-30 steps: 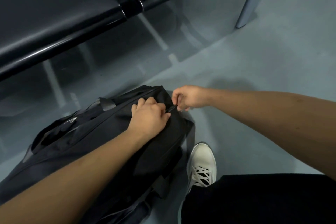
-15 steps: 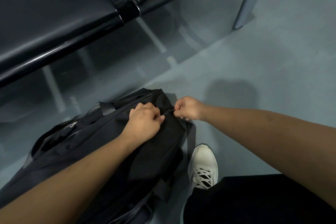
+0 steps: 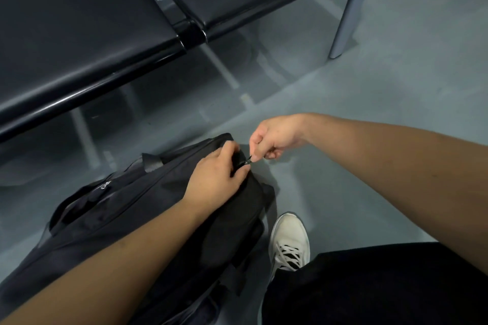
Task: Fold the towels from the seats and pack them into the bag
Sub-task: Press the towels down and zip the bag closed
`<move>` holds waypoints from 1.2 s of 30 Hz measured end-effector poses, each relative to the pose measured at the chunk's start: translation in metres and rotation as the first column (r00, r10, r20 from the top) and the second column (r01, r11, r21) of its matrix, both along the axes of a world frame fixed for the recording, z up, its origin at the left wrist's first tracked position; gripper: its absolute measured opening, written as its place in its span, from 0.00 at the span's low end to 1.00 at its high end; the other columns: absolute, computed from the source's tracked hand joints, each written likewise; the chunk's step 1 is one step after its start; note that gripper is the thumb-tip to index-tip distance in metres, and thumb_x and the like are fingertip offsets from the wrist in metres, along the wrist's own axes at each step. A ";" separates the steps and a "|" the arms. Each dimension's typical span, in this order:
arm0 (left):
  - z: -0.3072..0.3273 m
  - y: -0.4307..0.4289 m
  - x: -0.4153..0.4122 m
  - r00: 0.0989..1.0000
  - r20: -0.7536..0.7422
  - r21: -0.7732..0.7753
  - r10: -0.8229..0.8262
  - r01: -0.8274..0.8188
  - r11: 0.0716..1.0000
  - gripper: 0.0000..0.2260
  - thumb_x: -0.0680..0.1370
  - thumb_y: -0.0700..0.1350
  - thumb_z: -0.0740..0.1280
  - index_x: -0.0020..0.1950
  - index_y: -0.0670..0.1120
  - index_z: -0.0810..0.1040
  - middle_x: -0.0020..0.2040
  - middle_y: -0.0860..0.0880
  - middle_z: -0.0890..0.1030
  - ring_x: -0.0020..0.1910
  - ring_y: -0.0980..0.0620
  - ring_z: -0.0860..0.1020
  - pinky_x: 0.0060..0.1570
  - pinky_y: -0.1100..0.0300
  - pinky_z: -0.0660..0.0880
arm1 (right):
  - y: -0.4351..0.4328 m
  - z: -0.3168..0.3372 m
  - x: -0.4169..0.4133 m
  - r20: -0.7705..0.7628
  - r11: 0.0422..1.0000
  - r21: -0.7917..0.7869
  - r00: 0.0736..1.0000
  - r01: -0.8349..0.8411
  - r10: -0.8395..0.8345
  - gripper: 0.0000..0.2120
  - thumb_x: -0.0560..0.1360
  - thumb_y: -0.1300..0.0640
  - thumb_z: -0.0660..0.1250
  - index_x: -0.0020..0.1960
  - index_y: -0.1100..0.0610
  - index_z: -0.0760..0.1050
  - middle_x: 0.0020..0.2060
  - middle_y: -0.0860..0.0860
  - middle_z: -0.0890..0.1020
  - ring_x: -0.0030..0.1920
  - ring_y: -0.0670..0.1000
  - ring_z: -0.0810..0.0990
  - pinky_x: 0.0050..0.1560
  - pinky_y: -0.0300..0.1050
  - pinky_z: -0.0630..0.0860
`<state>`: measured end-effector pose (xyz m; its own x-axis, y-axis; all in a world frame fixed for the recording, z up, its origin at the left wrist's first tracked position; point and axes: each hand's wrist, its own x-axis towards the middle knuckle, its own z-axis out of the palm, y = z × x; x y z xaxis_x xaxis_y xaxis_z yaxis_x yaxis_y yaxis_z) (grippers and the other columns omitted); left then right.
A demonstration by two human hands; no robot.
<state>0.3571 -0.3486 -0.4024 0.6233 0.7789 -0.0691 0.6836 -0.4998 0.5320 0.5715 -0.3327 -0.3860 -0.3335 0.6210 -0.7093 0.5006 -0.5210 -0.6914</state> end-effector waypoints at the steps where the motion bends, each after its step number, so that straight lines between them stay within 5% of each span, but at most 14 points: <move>1: 0.003 0.001 0.003 1.000 -0.020 -0.001 0.017 -0.017 1.000 0.15 0.78 0.56 0.69 0.59 0.50 0.74 0.42 0.54 0.74 0.46 0.47 0.77 0.46 0.52 0.74 | -0.001 0.000 0.000 0.003 1.000 0.003 1.000 0.011 -0.011 0.08 0.76 0.67 0.71 0.39 0.58 0.77 0.26 0.50 0.73 0.25 0.44 0.71 0.28 0.36 0.67; 4: 0.005 0.004 0.012 0.995 -0.086 0.016 0.045 -0.043 0.999 0.10 0.78 0.57 0.68 0.55 0.55 0.80 0.45 0.52 0.81 0.48 0.46 0.80 0.44 0.52 0.77 | -0.006 -0.006 0.000 -0.009 0.997 -0.015 0.997 0.081 -0.081 0.06 0.75 0.66 0.72 0.42 0.59 0.78 0.26 0.49 0.75 0.26 0.44 0.73 0.29 0.36 0.69; 9: -0.006 0.003 0.023 0.966 -0.253 0.070 -0.051 0.071 0.995 0.08 0.79 0.49 0.64 0.54 0.49 0.78 0.50 0.46 0.83 0.50 0.39 0.81 0.45 0.50 0.76 | -0.009 -0.013 0.001 -0.129 0.981 -0.103 0.976 0.164 -0.177 0.05 0.79 0.61 0.69 0.45 0.59 0.82 0.33 0.51 0.79 0.31 0.46 0.76 0.33 0.37 0.72; 12: -0.010 0.007 0.024 0.994 -0.098 -0.140 0.043 -0.056 0.989 0.04 0.77 0.42 0.66 0.48 0.44 0.79 0.42 0.43 0.84 0.43 0.42 0.83 0.43 0.53 0.77 | -0.011 -0.028 -0.003 -0.050 0.941 -0.064 0.941 0.332 -0.335 0.05 0.81 0.60 0.66 0.55 0.59 0.79 0.42 0.52 0.80 0.39 0.48 0.78 0.38 0.40 0.74; 14: -0.007 0.011 0.023 0.989 -0.024 -0.316 0.145 -0.145 0.938 0.03 0.75 0.38 0.66 0.43 0.44 0.78 0.36 0.45 0.84 0.34 0.51 0.83 0.37 0.62 0.75 | -0.018 -0.040 -0.009 0.108 0.957 -0.026 0.953 0.288 -0.283 0.17 0.82 0.57 0.67 0.69 0.53 0.72 0.52 0.51 0.80 0.49 0.49 0.79 0.45 0.43 0.74; 17: 0.000 0.016 0.021 0.979 0.021 -0.479 0.202 -0.167 0.862 0.06 0.77 0.35 0.64 0.41 0.44 0.74 0.36 0.45 0.85 0.27 0.57 0.80 0.26 0.70 0.69 | -0.027 -0.055 -0.020 0.035 0.931 -0.160 0.945 0.327 -0.326 0.22 0.83 0.56 0.65 0.75 0.48 0.65 0.60 0.50 0.79 0.61 0.53 0.78 0.59 0.50 0.73; 23: 0.002 0.024 0.014 0.964 0.103 -0.591 0.246 -0.140 0.794 0.08 0.77 0.30 0.63 0.44 0.42 0.73 0.37 0.43 0.84 0.29 0.51 0.81 0.32 0.62 0.74 | -0.027 -0.071 -0.019 -0.131 0.832 -0.259 0.836 0.490 -0.533 0.07 0.81 0.61 0.66 0.55 0.51 0.71 0.45 0.51 0.78 0.43 0.50 0.78 0.58 0.55 0.76; 27: 0.005 0.024 0.019 0.956 0.096 -0.603 0.279 -0.167 0.780 0.09 0.76 0.30 0.62 0.45 0.43 0.72 0.35 0.44 0.83 0.28 0.49 0.79 0.30 0.63 0.73 | -0.028 -0.077 -0.022 -0.068 0.888 -0.185 0.896 0.422 -0.440 0.02 0.83 0.58 0.64 0.53 0.51 0.71 0.42 0.48 0.76 0.41 0.48 0.75 0.50 0.49 0.73; 33: 0.011 0.025 0.022 0.952 0.044 -0.561 0.303 -0.227 0.796 0.11 0.73 0.31 0.61 0.43 0.47 0.71 0.30 0.47 0.82 0.25 0.51 0.74 0.29 0.61 0.69 | -0.029 -0.083 -0.022 -0.068 0.842 -0.225 0.854 0.491 -0.516 0.14 0.79 0.72 0.60 0.41 0.56 0.69 0.34 0.55 0.72 0.29 0.48 0.66 0.28 0.39 0.68; 36: 0.026 0.028 0.022 0.959 0.002 -0.396 0.282 -0.258 0.881 0.10 0.68 0.33 0.61 0.39 0.48 0.74 0.32 0.47 0.83 0.30 0.49 0.77 0.31 0.59 0.72 | -0.026 -0.082 -0.017 -0.010 0.819 -0.090 0.822 0.567 -0.570 0.13 0.79 0.69 0.66 0.39 0.57 0.70 0.27 0.53 0.74 0.22 0.45 0.67 0.24 0.36 0.64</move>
<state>0.3790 -0.3208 -0.3769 0.4050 0.8359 -0.3704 0.7242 -0.0460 0.6880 0.5546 -0.3591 -0.4678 0.0356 0.6501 -0.7590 0.0750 -0.7591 -0.6466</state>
